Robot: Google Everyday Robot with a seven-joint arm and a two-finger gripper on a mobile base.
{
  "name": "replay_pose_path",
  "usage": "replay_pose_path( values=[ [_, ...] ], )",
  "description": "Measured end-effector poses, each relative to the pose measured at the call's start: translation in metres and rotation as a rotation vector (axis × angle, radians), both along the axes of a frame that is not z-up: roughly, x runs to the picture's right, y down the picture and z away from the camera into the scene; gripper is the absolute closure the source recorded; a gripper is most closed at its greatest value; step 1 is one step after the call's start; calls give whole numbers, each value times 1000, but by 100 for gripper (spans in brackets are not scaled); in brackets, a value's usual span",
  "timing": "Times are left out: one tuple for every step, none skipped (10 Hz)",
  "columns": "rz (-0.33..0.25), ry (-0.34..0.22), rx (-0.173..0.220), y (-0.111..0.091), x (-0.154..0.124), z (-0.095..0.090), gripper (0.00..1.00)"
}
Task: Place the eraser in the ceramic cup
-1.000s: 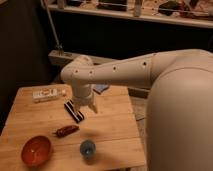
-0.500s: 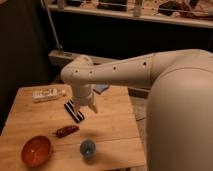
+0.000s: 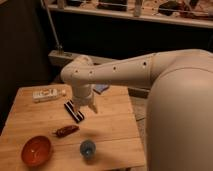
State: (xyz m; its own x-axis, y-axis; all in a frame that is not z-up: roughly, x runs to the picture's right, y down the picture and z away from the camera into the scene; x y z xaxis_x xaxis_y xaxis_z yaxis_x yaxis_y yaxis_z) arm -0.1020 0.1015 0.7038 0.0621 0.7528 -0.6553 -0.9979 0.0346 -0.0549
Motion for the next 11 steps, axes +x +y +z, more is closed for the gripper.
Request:
replay_pose_path(
  values=[
    [0, 0, 0, 0, 0, 0, 35],
    [0, 0, 0, 0, 0, 0, 35],
    [0, 0, 0, 0, 0, 0, 35],
    [0, 0, 0, 0, 0, 0, 35],
    [0, 0, 0, 0, 0, 0, 35],
    [0, 0, 0, 0, 0, 0, 35],
    [0, 0, 0, 0, 0, 0, 35],
    [0, 0, 0, 0, 0, 0, 35],
    [-7, -7, 3, -1, 0, -1, 35],
    [-22, -27, 8, -3, -2, -2, 35],
    [-47, -74, 21, -7, -8, -4, 35]
  ],
)
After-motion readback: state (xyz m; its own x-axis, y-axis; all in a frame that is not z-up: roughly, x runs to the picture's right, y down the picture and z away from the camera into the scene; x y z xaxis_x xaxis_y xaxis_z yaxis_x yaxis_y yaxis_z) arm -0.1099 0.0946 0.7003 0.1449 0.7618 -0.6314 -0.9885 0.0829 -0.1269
